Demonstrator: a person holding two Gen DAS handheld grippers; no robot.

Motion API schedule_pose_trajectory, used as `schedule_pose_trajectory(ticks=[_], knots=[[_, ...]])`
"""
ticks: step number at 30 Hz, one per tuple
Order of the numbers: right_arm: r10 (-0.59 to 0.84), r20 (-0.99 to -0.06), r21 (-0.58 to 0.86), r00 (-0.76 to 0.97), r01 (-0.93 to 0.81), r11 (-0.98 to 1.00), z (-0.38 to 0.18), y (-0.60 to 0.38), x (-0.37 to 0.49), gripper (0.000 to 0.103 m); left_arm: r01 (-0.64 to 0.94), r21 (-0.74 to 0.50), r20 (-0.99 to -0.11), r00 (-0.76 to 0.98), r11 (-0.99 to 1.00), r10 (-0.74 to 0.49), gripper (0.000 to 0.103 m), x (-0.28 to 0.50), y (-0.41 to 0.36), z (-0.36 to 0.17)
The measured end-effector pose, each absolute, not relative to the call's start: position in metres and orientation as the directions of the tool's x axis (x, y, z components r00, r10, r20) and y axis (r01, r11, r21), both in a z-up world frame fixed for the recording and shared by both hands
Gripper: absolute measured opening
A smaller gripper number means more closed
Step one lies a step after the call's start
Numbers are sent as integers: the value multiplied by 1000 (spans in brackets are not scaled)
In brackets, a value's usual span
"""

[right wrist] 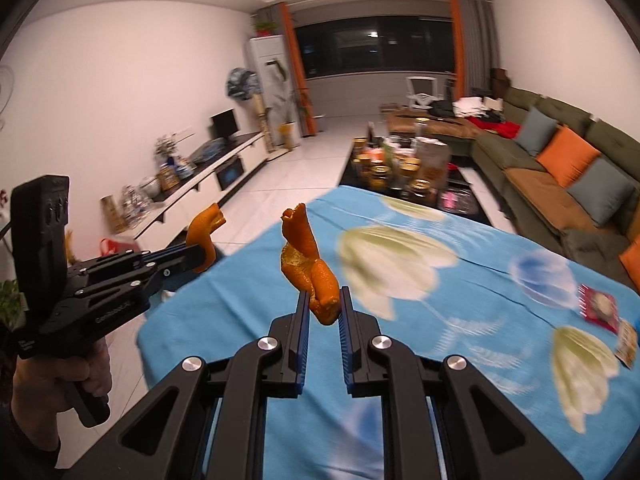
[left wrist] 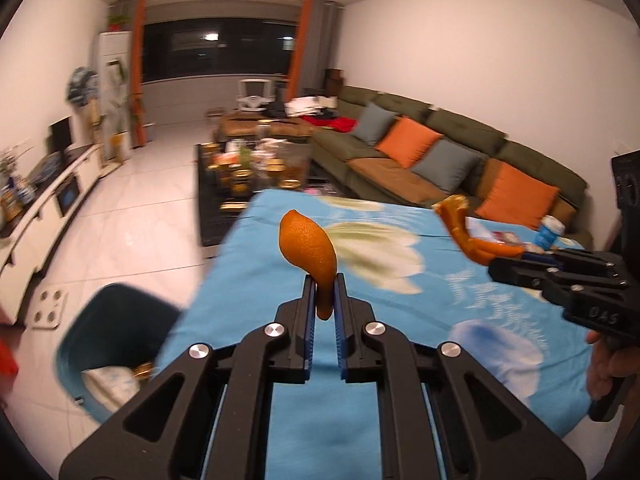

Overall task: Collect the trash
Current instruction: 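Carry both orange peels to the teal bin and open both grippers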

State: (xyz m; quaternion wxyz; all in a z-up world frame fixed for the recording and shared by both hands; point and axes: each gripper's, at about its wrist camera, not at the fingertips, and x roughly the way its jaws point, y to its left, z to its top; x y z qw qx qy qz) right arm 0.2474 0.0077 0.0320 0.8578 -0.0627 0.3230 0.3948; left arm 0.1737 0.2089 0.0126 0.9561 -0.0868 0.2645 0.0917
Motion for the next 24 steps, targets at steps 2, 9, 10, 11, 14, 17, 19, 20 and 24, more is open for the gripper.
schedule_pose_trajectory(ticks=[2,9,10,11,14,17,19,20,24], knots=[[653,-604,147,456,-742,654,34,29,242,12,-262,-116,-524,836,958,165,9,156,231,13],[697,-615,158,370,-808,568,34,95,229,12,-397,-99,-531,796,913,289,9,96,301,12],[700,-618,161,358,-814,558,33,103,228,12,-415,-95,-537,787,905,304,9,87,311,11],[701,-622,159,348,-821,549,32,114,227,12,-425,-96,-539,782,900,312,9,81,319,11],[707,-631,162,318,-838,521,30,139,221,12,-458,-90,-546,765,884,341,9,62,344,8],[708,-644,164,290,-852,497,27,165,220,12,-487,-82,-567,740,869,362,9,49,367,0],[704,-654,161,276,-859,486,24,182,219,12,-502,-80,-580,726,861,369,9,44,378,-7],[701,-663,161,264,-864,478,22,192,219,12,-508,-79,-588,719,858,371,9,41,385,-11],[682,-692,153,237,-875,460,12,221,220,12,-524,-81,-616,695,848,371,9,41,399,-26]])
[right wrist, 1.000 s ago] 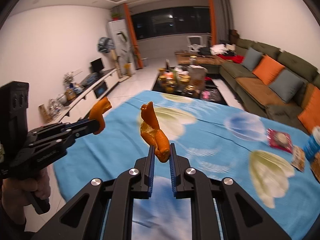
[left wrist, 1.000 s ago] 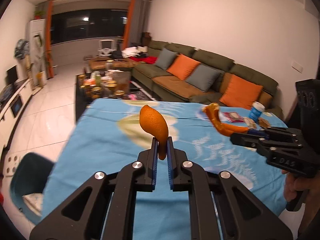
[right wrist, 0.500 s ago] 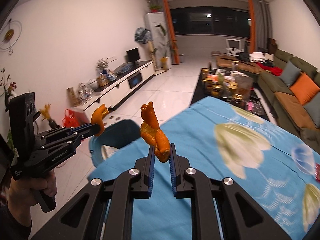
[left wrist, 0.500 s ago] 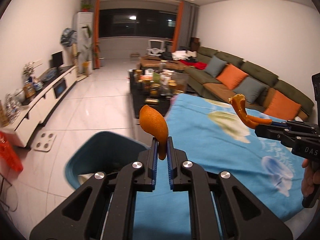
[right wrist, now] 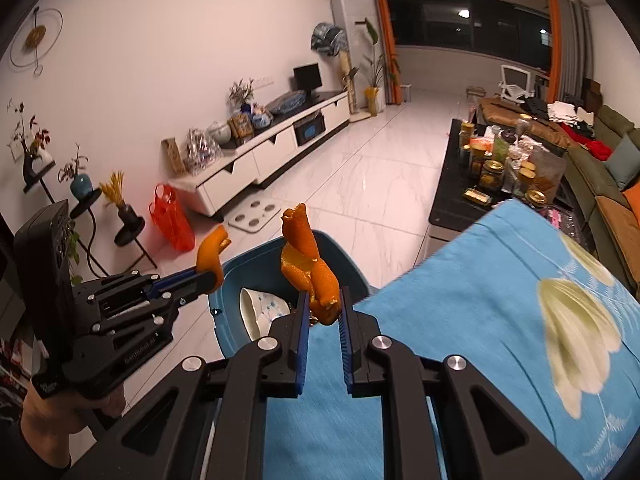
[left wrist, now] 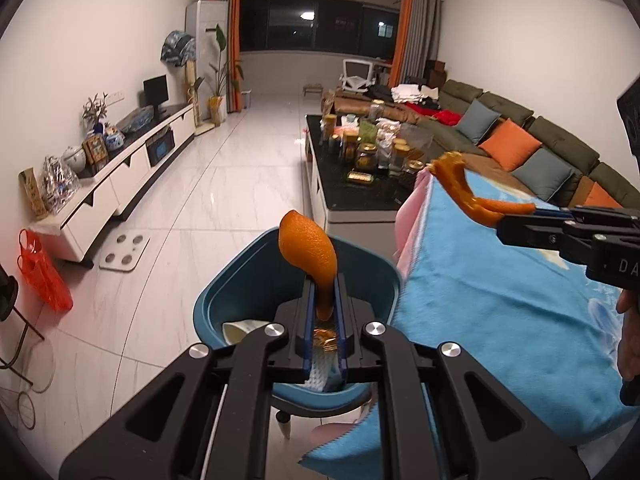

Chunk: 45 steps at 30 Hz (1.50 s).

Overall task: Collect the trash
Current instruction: 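Carry both orange peels to the teal bin and open both grippers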

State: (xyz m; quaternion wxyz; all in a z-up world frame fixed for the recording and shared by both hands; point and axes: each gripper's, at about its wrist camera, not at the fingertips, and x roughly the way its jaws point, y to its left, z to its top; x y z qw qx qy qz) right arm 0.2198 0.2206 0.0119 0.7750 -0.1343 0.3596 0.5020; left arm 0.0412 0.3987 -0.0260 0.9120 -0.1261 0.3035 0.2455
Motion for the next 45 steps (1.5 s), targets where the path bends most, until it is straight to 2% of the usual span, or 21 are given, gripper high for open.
schedule_pose_trajectory(ticks=[25,38,41,42,44,45], knots=[[511,-845,97,155,-897,431,-54,326,243,12,-535,-105,-742,604,838,292,9,149,446,-112],[393,-911,60,122,-905,421,-90,358,251,15,-552,-120,-787,559,825,259,10,174,460,-151],[381,-917,61,117,-903,424,-95,360,256,19,-556,-123,-792,554,822,256,13,180,459,-157],[378,-919,63,114,-902,427,-96,360,257,28,-558,-125,-793,553,820,255,15,182,459,-158],[389,-913,60,127,-899,434,-94,359,258,28,-561,-119,-791,552,819,263,15,183,459,-158],[395,-910,63,128,-897,437,-93,359,258,28,-560,-120,-792,552,820,261,24,185,459,-159]])
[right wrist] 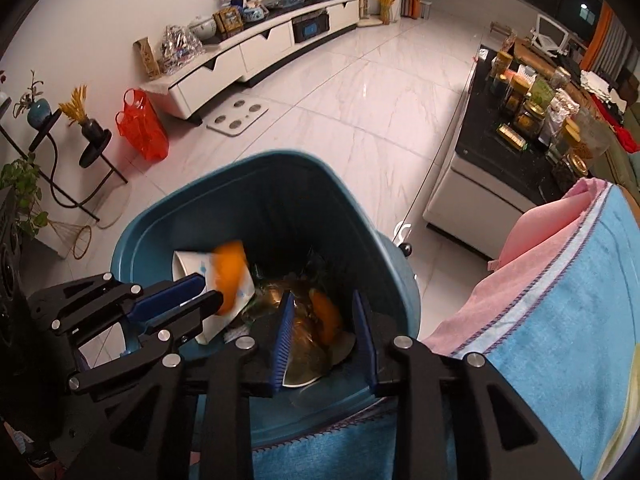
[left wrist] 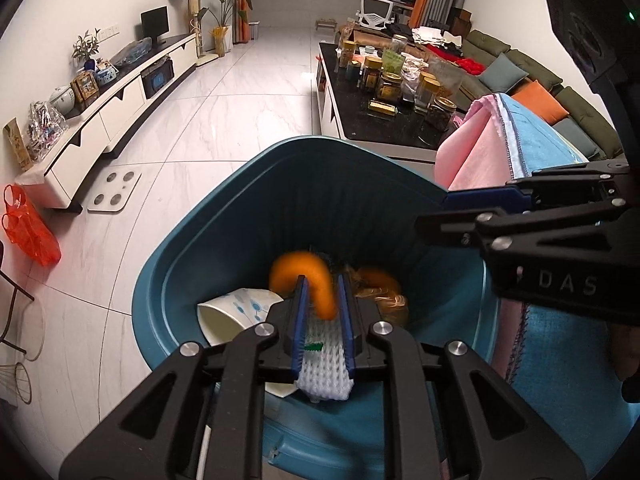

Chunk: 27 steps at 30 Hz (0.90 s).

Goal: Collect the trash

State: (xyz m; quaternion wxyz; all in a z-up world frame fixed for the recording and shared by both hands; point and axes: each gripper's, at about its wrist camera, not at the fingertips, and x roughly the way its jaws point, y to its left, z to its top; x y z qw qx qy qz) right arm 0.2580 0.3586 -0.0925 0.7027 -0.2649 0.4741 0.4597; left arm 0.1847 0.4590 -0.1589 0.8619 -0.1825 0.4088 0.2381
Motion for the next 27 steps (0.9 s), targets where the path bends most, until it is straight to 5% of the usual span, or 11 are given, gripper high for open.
schedule_pose_trajectory(ticks=[2,8,22,27], knots=[[400,-908,70,124,-896,438,-91,357,258,28,-565,-126,-791,553,815,262,50,182,457,-158],[460,-878,104,131,-886,451,-74,339,257,29,-570,-98,-772,561,816,299,53,181,448,-145],[608,-757,138,240,-851,507,-15,262,250,65,-592,-25,-688,595,806,415,93,147,407,-82],[627,-727,144,280,-831,538,-6,230,248,78,-583,-9,-672,605,812,427,97,140,380,-64]])
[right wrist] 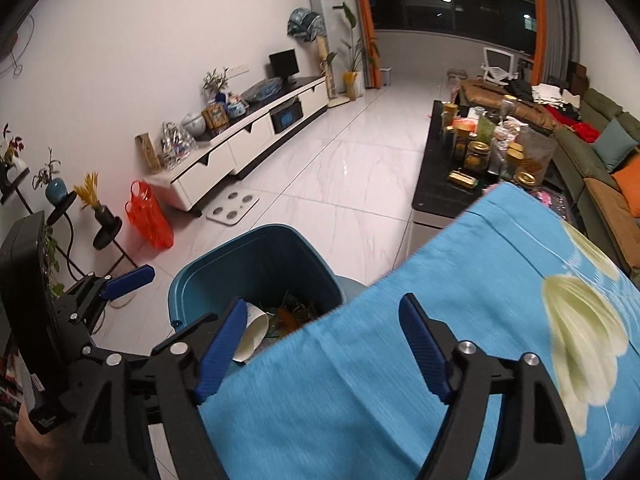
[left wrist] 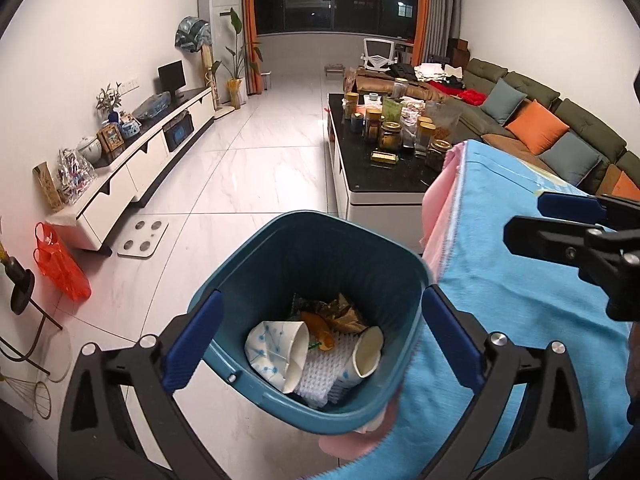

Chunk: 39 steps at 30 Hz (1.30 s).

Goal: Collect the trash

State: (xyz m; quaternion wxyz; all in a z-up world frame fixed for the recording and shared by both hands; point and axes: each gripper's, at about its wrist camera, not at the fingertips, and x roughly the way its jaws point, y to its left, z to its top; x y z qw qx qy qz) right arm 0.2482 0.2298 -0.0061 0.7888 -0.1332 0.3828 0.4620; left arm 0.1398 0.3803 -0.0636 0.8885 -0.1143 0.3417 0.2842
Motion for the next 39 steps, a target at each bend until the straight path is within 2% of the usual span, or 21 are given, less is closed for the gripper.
schedule_pose_trajectory(ticks=[13,27,39], knots=[[641,-638,139,427,-755,641,9,124,235,96,-523,-10,-627,667,852,403,97,130,301,-25],[554,-557,86,619,-621,779,23,13,213,96,-388,-11,-573,758,922,312,97,137,213,13],[430,-506,65,747,-464,883,21,-63,192,96,-265,-31,-549,810,964,206,97,138,163,15]])
